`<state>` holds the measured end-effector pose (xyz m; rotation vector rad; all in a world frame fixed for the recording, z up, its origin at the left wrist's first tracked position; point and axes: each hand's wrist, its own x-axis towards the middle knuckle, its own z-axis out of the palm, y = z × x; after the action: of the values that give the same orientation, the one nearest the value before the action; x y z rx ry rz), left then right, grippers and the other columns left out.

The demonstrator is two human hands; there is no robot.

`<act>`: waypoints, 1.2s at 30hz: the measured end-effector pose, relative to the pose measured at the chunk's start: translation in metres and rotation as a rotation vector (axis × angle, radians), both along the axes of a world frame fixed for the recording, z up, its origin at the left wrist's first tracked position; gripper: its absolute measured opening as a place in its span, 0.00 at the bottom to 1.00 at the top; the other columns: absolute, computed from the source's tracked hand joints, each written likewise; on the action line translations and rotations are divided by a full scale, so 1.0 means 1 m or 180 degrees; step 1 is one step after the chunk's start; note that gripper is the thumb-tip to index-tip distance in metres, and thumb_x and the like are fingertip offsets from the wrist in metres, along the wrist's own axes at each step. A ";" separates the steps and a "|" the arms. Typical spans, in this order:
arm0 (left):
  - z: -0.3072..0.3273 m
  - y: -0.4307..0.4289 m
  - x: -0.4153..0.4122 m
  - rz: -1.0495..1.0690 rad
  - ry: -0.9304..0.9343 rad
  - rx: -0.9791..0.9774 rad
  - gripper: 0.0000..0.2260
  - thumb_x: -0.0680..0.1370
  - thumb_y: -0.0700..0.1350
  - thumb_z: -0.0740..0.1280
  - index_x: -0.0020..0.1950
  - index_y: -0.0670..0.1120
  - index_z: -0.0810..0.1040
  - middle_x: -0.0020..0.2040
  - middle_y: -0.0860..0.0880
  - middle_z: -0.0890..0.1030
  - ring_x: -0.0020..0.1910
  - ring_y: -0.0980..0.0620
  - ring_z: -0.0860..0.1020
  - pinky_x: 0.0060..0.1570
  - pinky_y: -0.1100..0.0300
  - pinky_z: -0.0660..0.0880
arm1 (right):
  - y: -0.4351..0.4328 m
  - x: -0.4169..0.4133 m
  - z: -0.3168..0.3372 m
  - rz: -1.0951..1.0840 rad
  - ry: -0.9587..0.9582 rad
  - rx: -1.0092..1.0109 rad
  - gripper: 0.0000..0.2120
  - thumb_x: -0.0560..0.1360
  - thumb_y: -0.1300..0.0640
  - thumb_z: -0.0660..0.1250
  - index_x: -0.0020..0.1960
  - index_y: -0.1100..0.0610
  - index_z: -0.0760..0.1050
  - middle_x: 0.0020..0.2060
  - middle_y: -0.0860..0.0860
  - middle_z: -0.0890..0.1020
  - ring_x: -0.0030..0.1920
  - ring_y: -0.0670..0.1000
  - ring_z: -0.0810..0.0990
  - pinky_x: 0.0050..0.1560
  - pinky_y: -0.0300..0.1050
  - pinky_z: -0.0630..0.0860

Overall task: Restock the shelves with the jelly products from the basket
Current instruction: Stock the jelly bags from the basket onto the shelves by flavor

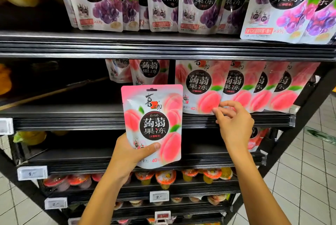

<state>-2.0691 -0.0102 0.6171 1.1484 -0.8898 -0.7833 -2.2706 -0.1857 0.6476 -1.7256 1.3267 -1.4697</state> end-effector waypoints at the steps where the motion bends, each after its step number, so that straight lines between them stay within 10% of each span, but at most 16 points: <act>1: 0.000 0.000 -0.001 -0.0011 -0.0016 -0.0006 0.22 0.59 0.47 0.81 0.52 0.51 0.84 0.51 0.45 0.86 0.51 0.45 0.84 0.45 0.58 0.81 | 0.000 0.000 0.000 0.0006 -0.0038 0.0011 0.08 0.72 0.52 0.75 0.47 0.46 0.77 0.37 0.43 0.85 0.36 0.47 0.84 0.47 0.56 0.81; 9: 0.000 -0.003 -0.001 -0.0096 -0.0071 0.0046 0.23 0.60 0.49 0.82 0.54 0.51 0.83 0.52 0.45 0.85 0.52 0.45 0.84 0.47 0.55 0.81 | 0.009 -0.003 0.006 -0.0102 -0.0147 -0.0415 0.06 0.73 0.56 0.74 0.48 0.51 0.79 0.39 0.45 0.84 0.33 0.41 0.80 0.43 0.32 0.76; 16: 0.006 -0.006 0.001 -0.0201 -0.0070 0.0080 0.22 0.61 0.48 0.82 0.53 0.53 0.83 0.52 0.46 0.86 0.51 0.46 0.84 0.45 0.57 0.81 | 0.044 0.001 0.021 0.1064 -0.0767 -0.0053 0.03 0.75 0.54 0.71 0.48 0.48 0.80 0.38 0.46 0.84 0.37 0.45 0.83 0.36 0.37 0.78; 21: 0.017 -0.015 0.001 -0.0417 -0.0038 0.0000 0.22 0.64 0.46 0.81 0.56 0.51 0.82 0.54 0.44 0.85 0.52 0.44 0.84 0.46 0.57 0.81 | 0.070 0.027 0.012 0.2435 -0.0488 0.0822 0.13 0.70 0.51 0.75 0.54 0.50 0.79 0.47 0.48 0.86 0.49 0.48 0.85 0.51 0.43 0.81; 28: 0.031 -0.023 0.001 0.0211 0.0043 -0.0233 0.27 0.65 0.58 0.76 0.61 0.52 0.77 0.54 0.48 0.85 0.50 0.50 0.84 0.42 0.63 0.79 | 0.063 0.034 0.020 0.2232 -0.1044 0.0782 0.09 0.69 0.62 0.77 0.48 0.55 0.83 0.42 0.52 0.87 0.43 0.50 0.86 0.40 0.37 0.79; 36: 0.029 -0.015 -0.012 0.0538 -0.1056 -0.0693 0.21 0.73 0.51 0.72 0.66 0.55 0.74 0.63 0.57 0.78 0.64 0.54 0.76 0.63 0.58 0.74 | 0.049 0.046 0.040 0.2047 -0.1166 0.0581 0.09 0.70 0.64 0.76 0.47 0.55 0.83 0.41 0.53 0.87 0.42 0.53 0.87 0.41 0.44 0.83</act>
<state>-2.0807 -0.0254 0.6463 1.1592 -1.1067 -0.3516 -2.2244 -0.1367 0.6876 -1.4759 0.6074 -1.1654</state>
